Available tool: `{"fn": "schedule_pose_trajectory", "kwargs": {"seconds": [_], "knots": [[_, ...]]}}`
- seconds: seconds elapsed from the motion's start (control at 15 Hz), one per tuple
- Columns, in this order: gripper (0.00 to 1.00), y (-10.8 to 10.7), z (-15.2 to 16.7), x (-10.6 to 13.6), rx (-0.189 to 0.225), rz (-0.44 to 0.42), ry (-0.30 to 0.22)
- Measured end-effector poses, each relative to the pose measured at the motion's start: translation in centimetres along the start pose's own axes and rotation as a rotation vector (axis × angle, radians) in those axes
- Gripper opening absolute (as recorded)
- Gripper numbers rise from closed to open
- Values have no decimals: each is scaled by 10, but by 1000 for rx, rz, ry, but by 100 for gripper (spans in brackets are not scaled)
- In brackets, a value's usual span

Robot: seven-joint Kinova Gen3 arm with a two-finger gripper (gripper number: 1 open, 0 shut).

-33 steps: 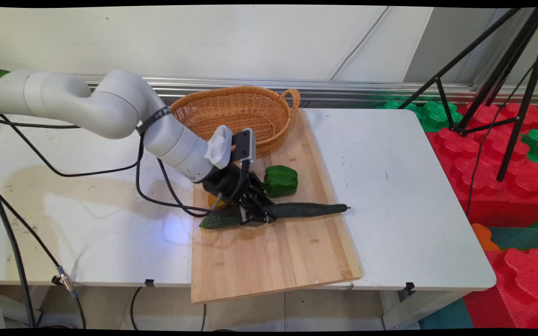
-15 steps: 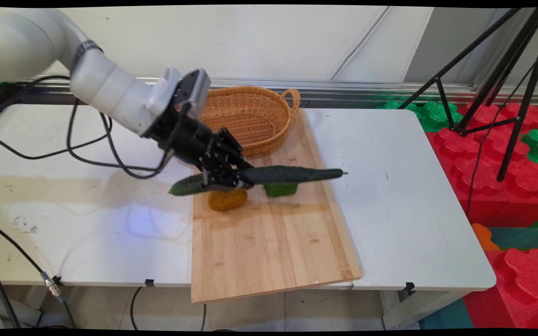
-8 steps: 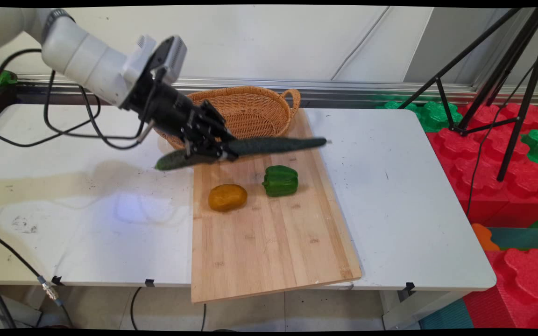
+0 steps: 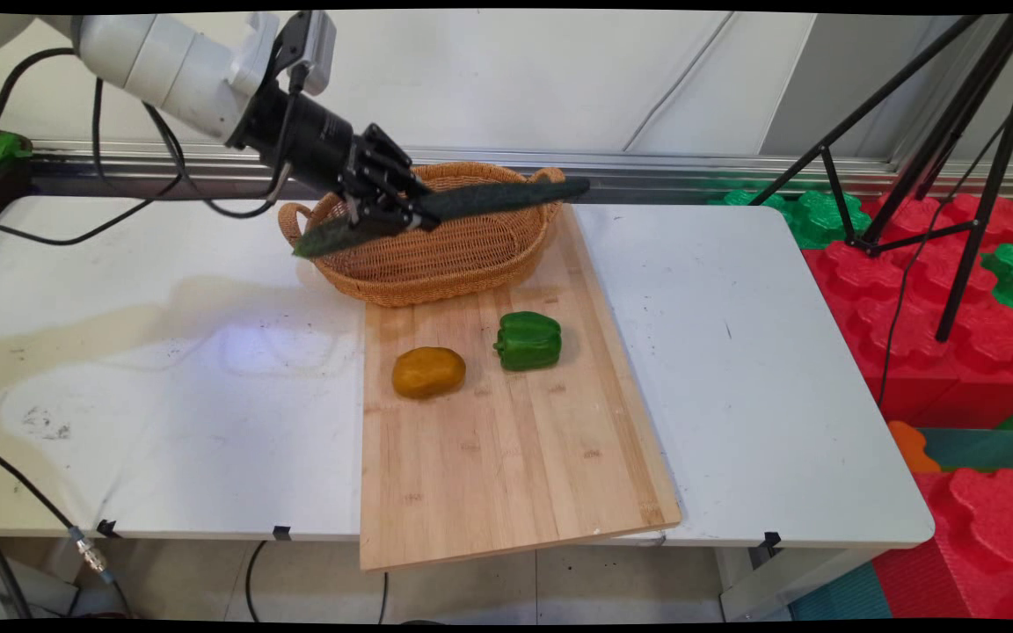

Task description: Place the picked object in the vegetable basket

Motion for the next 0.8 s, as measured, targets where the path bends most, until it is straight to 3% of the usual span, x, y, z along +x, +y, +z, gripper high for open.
{"fn": "schedule_pose_trajectory", "kwargs": {"seconds": [0.4,0.8], "knots": [[0,-40,28,-17,77,40,-42],[0,-67,63,-30,114,40,-76]]}}
